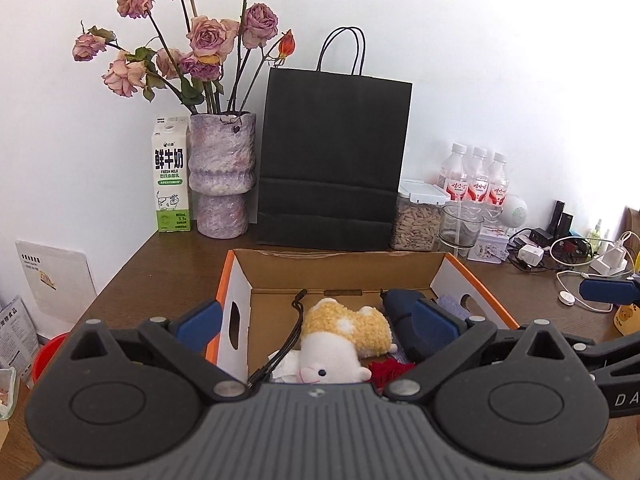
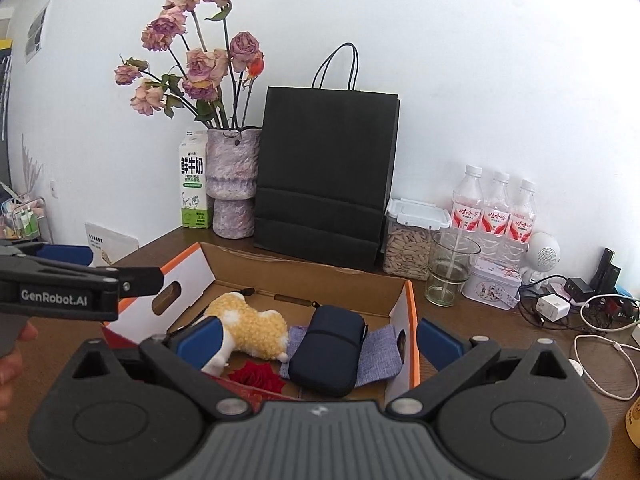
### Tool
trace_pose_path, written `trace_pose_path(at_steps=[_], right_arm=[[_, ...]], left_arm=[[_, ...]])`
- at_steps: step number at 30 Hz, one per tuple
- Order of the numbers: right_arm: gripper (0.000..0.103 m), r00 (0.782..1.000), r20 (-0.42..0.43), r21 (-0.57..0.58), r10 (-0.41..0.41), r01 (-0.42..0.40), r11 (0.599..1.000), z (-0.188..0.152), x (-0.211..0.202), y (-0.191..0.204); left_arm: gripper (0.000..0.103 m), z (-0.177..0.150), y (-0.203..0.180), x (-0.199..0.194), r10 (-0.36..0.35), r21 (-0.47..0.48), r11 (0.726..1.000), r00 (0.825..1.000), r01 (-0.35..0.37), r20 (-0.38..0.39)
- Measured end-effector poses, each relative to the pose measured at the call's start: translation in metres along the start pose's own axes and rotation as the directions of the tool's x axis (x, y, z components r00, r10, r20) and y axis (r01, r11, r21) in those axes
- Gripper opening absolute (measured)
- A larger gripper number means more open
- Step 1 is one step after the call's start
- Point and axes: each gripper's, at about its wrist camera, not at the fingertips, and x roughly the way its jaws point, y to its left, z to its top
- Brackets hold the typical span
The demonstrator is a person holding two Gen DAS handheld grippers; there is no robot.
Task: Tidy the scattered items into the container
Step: 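Carry the cable and navy case into the box and open both tools, then withdraw both tools from the box toward the remaining table items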
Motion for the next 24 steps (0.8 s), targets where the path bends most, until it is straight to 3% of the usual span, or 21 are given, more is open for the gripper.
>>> trace_pose_path(at_steps=[5,11,18,24], right_arm=[[0.103,1.000,0.002,0.021,-0.003,0.003,1.000,-0.018,-0.024,0.002],[0.103,0.997,0.007,0.035,-0.072,0.072,0.997,-0.051,-0.051,0.000],[0.103,0.999,-0.013,0.103,-0.045,0.047,0.994,-0.094,-0.070,-0.002],[0.103,0.998,-0.044,0.133,-0.053,0.058,0.989,-0.112,-0.067,-0.002]], left_arm=[[0.103,-0.011,-0.001,-0.021,0.008,0.006,1.000,1.000,-0.008,0.013],[0.103,-0.034,-0.003,-0.043,0.044,0.024,0.999,0.999,-0.044,0.014],[0.103,-0.067,0.002,-0.061,0.065,-0.027,0.997,0.998,-0.065,-0.012],[0.103,-0.087,0.010,-0.066,0.103,-0.064,0.992,0.994,-0.105,-0.031]])
